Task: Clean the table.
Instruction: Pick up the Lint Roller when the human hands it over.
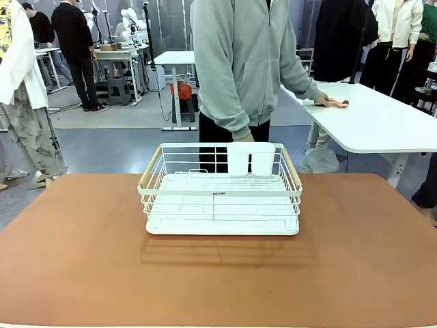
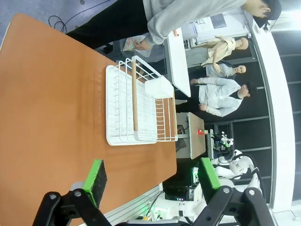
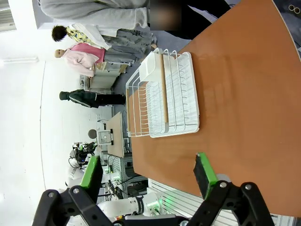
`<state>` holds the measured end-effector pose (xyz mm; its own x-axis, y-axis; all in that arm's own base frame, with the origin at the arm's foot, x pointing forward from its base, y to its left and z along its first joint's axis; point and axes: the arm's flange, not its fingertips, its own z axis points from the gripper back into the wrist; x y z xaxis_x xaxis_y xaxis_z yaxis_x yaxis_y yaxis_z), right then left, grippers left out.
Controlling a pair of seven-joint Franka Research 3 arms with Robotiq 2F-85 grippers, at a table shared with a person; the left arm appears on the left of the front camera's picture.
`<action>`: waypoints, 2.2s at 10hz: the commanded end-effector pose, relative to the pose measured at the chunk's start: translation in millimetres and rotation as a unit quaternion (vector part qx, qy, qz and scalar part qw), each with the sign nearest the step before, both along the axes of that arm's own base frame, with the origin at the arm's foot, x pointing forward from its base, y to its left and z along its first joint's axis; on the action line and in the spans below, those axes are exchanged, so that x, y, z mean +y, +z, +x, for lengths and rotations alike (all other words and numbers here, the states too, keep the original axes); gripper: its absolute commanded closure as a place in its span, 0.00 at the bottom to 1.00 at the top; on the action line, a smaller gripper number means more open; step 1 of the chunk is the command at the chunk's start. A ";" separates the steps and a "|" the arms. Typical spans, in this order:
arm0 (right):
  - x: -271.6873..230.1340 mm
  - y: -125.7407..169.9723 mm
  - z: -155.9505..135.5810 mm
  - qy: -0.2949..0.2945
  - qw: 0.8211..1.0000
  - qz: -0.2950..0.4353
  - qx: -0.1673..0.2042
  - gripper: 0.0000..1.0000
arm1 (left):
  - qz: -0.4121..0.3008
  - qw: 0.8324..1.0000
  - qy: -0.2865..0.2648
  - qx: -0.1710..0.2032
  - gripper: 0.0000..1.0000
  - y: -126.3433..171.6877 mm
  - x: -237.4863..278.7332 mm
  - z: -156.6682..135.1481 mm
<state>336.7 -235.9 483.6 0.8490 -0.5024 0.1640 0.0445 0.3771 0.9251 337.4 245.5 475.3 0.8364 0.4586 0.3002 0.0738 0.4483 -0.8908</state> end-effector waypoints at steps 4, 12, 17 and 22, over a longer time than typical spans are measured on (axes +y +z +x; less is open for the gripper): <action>-0.4 2.2 -0.3 0.002 1.000 0.005 -0.009 0.00 | -0.007 1.000 -0.003 -0.007 0.00 1.3 1.3 -2.4; -0.4 2.2 -0.3 0.002 1.000 0.005 -0.009 0.00 | -0.007 1.000 -0.003 -0.007 0.00 1.3 1.3 -2.4; -0.4 2.2 -0.3 0.002 1.000 0.005 -0.009 0.00 | -0.007 1.000 -0.003 -0.007 0.00 1.3 1.3 -2.4; -0.4 2.2 -0.3 0.002 1.000 0.005 -0.009 0.00 | -0.007 1.000 -0.003 -0.007 0.00 1.3 1.3 -2.4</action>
